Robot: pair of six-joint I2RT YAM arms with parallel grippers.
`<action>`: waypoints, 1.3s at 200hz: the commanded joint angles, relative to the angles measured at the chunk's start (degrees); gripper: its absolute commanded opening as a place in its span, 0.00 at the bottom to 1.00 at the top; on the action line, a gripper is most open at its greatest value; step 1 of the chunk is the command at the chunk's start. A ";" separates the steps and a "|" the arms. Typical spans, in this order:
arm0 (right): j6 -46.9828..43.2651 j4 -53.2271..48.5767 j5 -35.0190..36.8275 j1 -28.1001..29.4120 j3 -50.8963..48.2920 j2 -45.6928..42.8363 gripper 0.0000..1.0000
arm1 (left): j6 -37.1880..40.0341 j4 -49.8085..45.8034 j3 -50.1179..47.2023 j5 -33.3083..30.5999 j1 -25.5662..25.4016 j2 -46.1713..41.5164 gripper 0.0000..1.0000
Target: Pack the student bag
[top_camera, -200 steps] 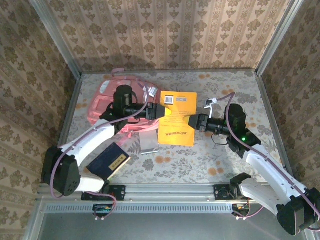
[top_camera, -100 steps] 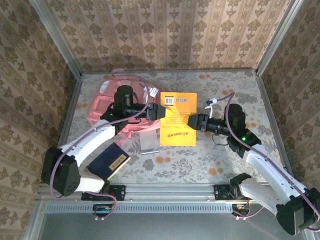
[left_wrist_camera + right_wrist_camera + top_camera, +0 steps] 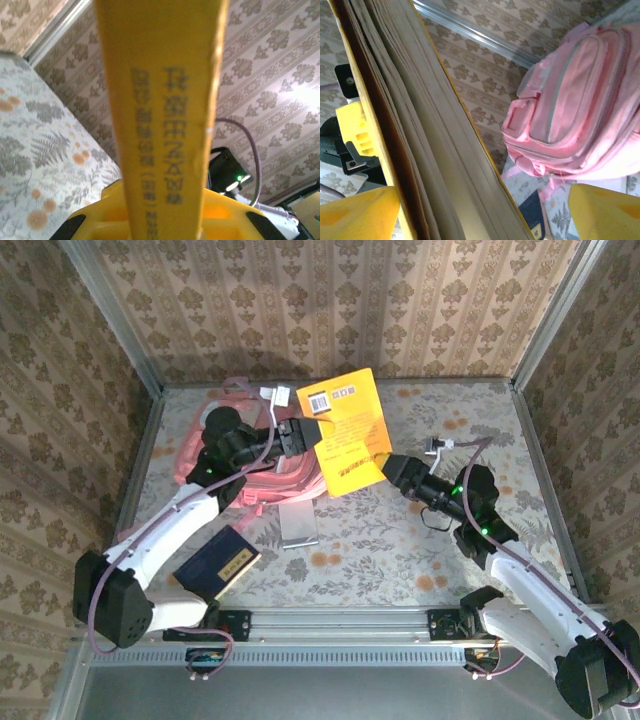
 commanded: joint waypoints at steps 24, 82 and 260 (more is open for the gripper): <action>6.60 15.93 5.11 3.55 -2.53 2.40 0.93 | -1.83 8.20 3.24 -5.89 0.28 -2.59 0.00; 8.63 32.77 12.47 11.35 4.18 13.34 0.94 | -5.31 13.44 2.23 -10.40 0.37 -1.82 0.00; -5.91 24.46 27.64 13.07 8.99 10.03 0.00 | -7.43 10.56 -4.68 -19.51 -0.34 -2.97 0.20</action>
